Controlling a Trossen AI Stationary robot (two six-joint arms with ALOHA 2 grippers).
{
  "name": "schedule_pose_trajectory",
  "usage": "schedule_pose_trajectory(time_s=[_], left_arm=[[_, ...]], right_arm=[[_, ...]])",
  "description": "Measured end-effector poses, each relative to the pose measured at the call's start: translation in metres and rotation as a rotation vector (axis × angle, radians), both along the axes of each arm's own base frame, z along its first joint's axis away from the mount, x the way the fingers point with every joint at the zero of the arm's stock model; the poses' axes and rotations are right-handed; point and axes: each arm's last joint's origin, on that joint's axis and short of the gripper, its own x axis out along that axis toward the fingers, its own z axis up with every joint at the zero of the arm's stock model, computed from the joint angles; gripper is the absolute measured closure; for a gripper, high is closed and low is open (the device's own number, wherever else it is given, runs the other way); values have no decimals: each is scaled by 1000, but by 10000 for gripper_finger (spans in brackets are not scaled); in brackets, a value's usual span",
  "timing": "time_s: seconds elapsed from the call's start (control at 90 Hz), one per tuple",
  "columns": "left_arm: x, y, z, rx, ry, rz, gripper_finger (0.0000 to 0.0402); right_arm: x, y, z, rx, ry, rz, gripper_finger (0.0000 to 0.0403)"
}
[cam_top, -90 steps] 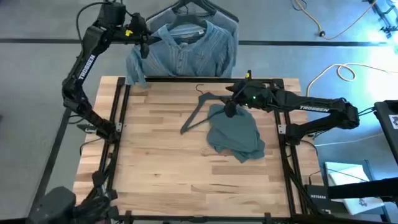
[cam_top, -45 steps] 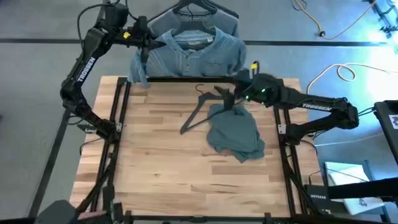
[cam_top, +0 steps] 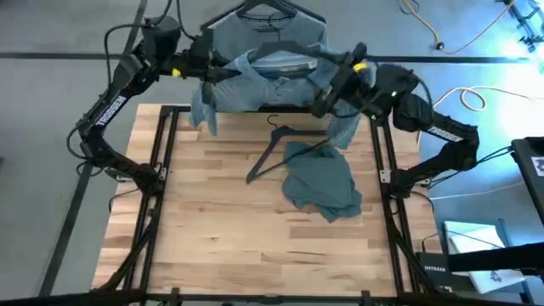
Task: Unhang clothes
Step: Unhang the polo shirt
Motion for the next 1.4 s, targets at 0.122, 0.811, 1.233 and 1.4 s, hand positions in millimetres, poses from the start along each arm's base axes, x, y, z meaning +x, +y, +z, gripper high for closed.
schedule_pose_trajectory(time_s=[0.122,0.811,1.233,1.4], left_arm=[[12,-24,5,33,-10,20,375],[38,-120,-14,-69,186,78,375],[65,-178,-73,-125,296,-96,375],[65,-175,-96,-222,188,-143,375]], right_arm=[[5,7,5,-133,96,-31,139],[25,63,-15,240,0,192,139],[25,118,-62,813,95,475,148],[12,119,-77,857,7,536,205]])
